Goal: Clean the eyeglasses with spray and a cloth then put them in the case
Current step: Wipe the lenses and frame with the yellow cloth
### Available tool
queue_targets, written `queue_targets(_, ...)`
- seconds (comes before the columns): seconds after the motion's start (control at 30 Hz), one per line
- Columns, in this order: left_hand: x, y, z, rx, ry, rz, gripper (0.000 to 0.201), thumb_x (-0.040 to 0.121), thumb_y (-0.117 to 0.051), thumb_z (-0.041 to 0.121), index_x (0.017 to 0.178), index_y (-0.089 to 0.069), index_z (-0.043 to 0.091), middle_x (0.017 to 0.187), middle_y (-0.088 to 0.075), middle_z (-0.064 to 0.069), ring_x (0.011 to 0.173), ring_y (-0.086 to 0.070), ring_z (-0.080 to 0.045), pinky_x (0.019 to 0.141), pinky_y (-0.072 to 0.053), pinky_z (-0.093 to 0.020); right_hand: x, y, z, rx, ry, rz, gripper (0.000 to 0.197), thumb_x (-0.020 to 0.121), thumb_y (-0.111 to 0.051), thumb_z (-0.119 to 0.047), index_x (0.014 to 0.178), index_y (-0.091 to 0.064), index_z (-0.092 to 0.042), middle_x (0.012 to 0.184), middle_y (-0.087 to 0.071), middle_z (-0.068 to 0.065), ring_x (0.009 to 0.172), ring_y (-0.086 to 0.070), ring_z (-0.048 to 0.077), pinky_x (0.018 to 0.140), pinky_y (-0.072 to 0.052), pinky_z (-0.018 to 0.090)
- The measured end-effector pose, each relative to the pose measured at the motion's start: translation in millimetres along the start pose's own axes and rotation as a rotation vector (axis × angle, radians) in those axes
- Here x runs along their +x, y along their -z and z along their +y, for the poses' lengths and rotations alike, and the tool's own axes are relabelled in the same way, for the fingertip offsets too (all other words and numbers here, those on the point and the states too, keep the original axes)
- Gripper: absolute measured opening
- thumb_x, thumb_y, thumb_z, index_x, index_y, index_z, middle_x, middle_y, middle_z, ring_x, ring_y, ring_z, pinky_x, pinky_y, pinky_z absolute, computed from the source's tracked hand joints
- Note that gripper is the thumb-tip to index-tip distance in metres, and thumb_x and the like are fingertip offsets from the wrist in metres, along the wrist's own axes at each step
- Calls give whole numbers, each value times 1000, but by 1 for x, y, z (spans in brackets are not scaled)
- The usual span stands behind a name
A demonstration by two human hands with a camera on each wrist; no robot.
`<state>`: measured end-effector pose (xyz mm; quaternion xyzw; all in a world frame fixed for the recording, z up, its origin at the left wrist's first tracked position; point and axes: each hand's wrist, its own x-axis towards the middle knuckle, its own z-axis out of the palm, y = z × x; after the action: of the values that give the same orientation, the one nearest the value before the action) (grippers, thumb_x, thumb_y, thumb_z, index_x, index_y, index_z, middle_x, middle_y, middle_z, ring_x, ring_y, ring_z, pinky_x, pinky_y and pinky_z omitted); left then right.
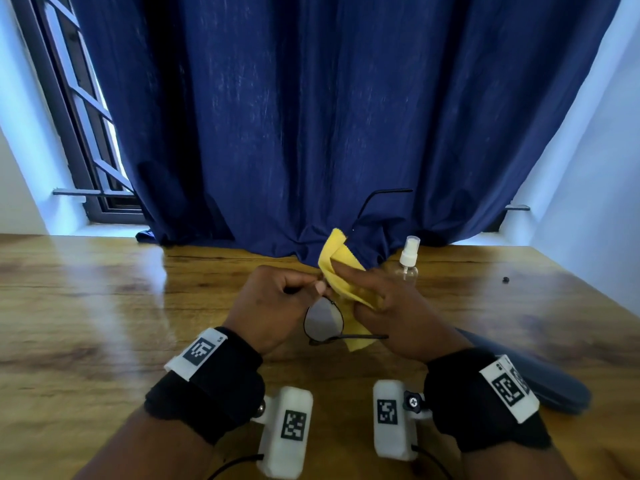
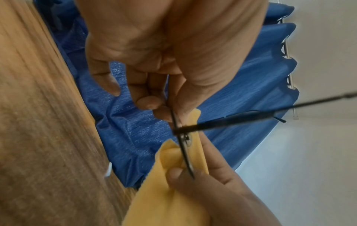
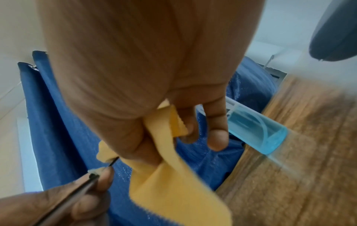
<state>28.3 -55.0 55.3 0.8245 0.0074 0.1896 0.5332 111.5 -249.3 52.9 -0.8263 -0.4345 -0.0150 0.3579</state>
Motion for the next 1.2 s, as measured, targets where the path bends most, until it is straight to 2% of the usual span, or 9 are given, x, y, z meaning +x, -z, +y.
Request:
queue_targets(0.1,-1,0,2,-4,-13,17,17,97,-67,17,93,-84,17,89,-83,4,86,-74,-2,74,-53,-9,0,-1,0,7,5,11,73,97,-59,-17,131,-29,-74,100,-57,3,90,-54,18,86,-42,25)
queue_targets(0.2,-2,0,1,48,-13,26,19,97,-67,18,88,-84,16,79,-80,-7,67,-66,-7,60,-50,-15,1,-3,-1,60,18,25,63,94,-62,-13,118,-49,-70,98,-58,-1,88,-54,8,77,-39,10)
queue_targets(0.27,-2,-1,1,61,-5,19,18,96,-67,21,90,-84,22,82,-81,-3,73,-72,-14,65,-56,-24,2,3,2,91,-15,109,52,93,-65,-12,107,-61,-62,99,-60,-4,90,-55,5,76,-38,6)
queue_targets(0.33,-2,-1,1,54,3,38,15,96,-69,23,93,-82,28,86,-82,3,80,-74,-12,68,-55,-21,1,8,5,99,-34,164,46,92,-66,-12,104,-67,-56,98,-61,-5,90,-56,4,75,-39,5)
queue_targets(0.47,-1,1,2,35,-4,41,17,96,-68,21,92,-84,24,84,-82,3,83,-76,-15,76,-59,-34,1,0,-1,96,5,111,41,90,-73,-26,118,-64,-55,95,-59,-5,86,-56,9,76,-41,11)
queue_targets(0.7,-2,1,3,5,20,12,15,95,-68,21,93,-82,26,89,-82,9,89,-75,-10,78,-58,-19,1,7,-1,96,-11,234,28,89,-75,-18,105,-77,-40,90,-60,-7,80,-56,11,66,-42,11)
queue_targets(0.83,-3,-2,2,16,27,-1,16,96,-67,22,94,-82,28,91,-82,2,92,-75,-20,85,-59,-35,1,2,1,65,6,189,30,91,-74,-21,110,-76,-44,87,-56,-13,79,-54,5,74,-35,16)
queue_targets(1.1,0,-2,0,-36,25,8,14,95,-69,19,96,-82,22,92,-82,14,91,-74,3,77,-54,-8,2,3,-7,28,-6,349,15,82,-81,-20,90,-79,-32,84,-59,-8,65,-52,6,57,-37,14)
queue_targets(1.2,1,2,-3,-47,22,35,15,96,-68,16,98,-83,19,93,-82,12,90,-74,5,75,-51,-4,0,2,-3,8,-23,253,26,84,-74,-31,108,-77,-38,90,-57,-12,74,-54,9,71,-40,21)
